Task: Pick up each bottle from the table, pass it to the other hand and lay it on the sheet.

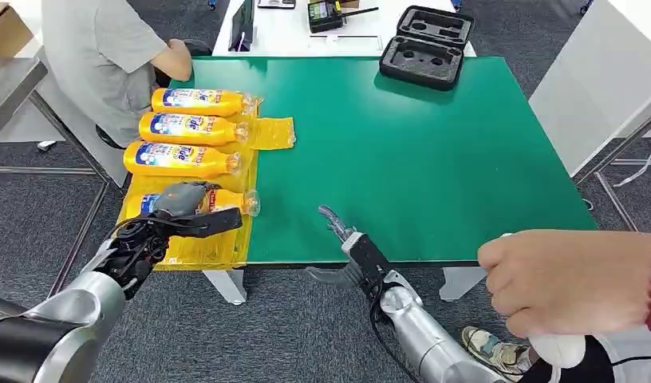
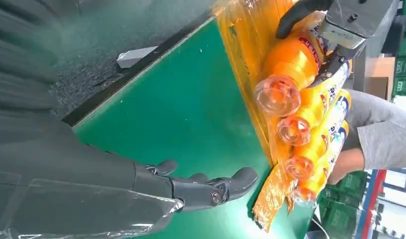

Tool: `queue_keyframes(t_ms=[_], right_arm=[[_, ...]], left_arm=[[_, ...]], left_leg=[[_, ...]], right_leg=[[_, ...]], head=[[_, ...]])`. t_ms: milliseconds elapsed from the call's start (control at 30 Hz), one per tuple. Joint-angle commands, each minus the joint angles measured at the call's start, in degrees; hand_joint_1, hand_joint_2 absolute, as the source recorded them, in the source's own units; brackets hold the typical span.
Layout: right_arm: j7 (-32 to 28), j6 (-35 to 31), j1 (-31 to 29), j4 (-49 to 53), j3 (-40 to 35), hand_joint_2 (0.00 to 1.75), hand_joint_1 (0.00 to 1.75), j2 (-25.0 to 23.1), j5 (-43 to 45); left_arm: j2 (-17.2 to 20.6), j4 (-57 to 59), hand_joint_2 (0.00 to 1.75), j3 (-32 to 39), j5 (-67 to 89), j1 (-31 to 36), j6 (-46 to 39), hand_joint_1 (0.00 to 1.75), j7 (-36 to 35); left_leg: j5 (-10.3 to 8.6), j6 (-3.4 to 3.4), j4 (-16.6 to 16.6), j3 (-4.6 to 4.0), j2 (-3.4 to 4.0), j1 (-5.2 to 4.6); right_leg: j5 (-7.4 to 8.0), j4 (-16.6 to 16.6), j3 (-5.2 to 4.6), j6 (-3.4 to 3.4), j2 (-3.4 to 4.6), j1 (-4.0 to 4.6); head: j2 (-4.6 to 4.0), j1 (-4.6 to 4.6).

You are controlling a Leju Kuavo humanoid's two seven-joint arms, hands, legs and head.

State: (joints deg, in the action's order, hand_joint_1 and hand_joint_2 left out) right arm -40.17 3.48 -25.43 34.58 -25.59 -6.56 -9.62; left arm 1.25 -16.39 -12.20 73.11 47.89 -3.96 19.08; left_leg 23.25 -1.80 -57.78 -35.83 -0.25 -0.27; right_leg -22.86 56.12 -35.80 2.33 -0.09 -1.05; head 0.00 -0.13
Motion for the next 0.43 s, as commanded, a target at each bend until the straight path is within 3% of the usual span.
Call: queue_keyframes(t_ms=[33,133,167,200,233,267,300,367,433], right_arm=[[0.2,-0.2,-2.9,-4.3,-1.9,1.75,0.00,0.1,0.6],[0.2,-0.4,-2.6,-3.9,-1.9,1.75,0.00,0.5,0.6],[0.2,-0.6,-2.6,-4.0,-1.9,1.75,0.00,0.6,0.6],[0.2,-0.7,-2.5,-4.0,-1.8,1.75,0.00,0.8,0.7],[0.2,-0.7,-2.4,-3.9,-1.7,1.75,0.00,1.1,0.7],[0.2,-0.9,-2.0,-3.4,-1.5,1.75,0.00,1.5,1.0],[0.2,-1.0,-1.6,-2.9,-1.2,1.75,0.00,1.8,1.2],[0.2,-1.3,-0.8,-2.2,-0.5,1.75,0.00,2.2,1.6],[0.2,-1.4,-0.2,-1.8,0.0,1.75,0.00,2.4,1.7]], left_arm=[[0.7,3.7,1.75,1.2,1.0,0.9,1.3,1.75,-3.9],[1.3,4.1,1.75,1.4,1.0,0.5,1.9,1.75,-4.8],[1.4,3.7,1.75,1.5,1.0,0.0,0.5,1.66,-5.2],[1.4,3.7,1.75,1.4,1.2,-0.1,0.0,1.34,-5.1],[1.5,3.9,1.75,1.2,1.4,-0.2,0.2,1.27,-5.2],[1.5,3.9,1.75,1.2,1.4,-0.4,-0.4,0.75,-5.1],[1.4,4.0,1.75,1.5,1.1,-0.6,-0.5,0.12,-4.9],[1.2,4.0,1.75,1.5,1.3,-0.9,-1.2,0.00,-4.9],[1.1,4.0,1.75,1.4,1.4,-0.9,-0.8,0.00,-4.4]], left_leg=[[0.05,0.05,0.0,0.12,0.07,0.01],[0.06,0.06,0.0,0.15,0.09,0.02],[0.12,0.09,0.0,0.27,0.13,0.05],[0.09,0.08,0.0,0.19,0.11,0.04],[0.08,0.07,0.0,0.18,0.09,0.02],[0.15,0.11,0.0,0.33,0.13,0.06],[0.11,0.08,0.0,0.27,0.10,0.04],[0.13,0.09,0.0,0.31,0.08,0.06],[0.05,0.05,0.1,0.16,0.03,0.01]], right_leg=[[-0.03,0.0,0.10,-0.05,0.06,0.01],[-0.04,0.0,0.13,-0.06,0.08,0.02],[-0.07,0.0,0.24,-0.09,0.11,0.05],[-0.05,0.0,0.18,-0.08,0.10,0.04],[-0.05,0.0,0.16,-0.07,0.08,0.02],[-0.10,0.0,0.31,-0.11,0.12,0.06],[-0.08,0.0,0.26,-0.09,0.09,0.04],[-0.10,-0.1,0.31,-0.09,0.06,0.07],[-0.04,0.0,0.15,-0.05,0.02,0.01]], head=[[0.00,0.00],[0.00,0.00],[0.00,0.00],[0.00,0.00],[0.00,0.00],[0.00,0.00],[0.00,0.00],[0.00,0.00],[0.00,0.00]])
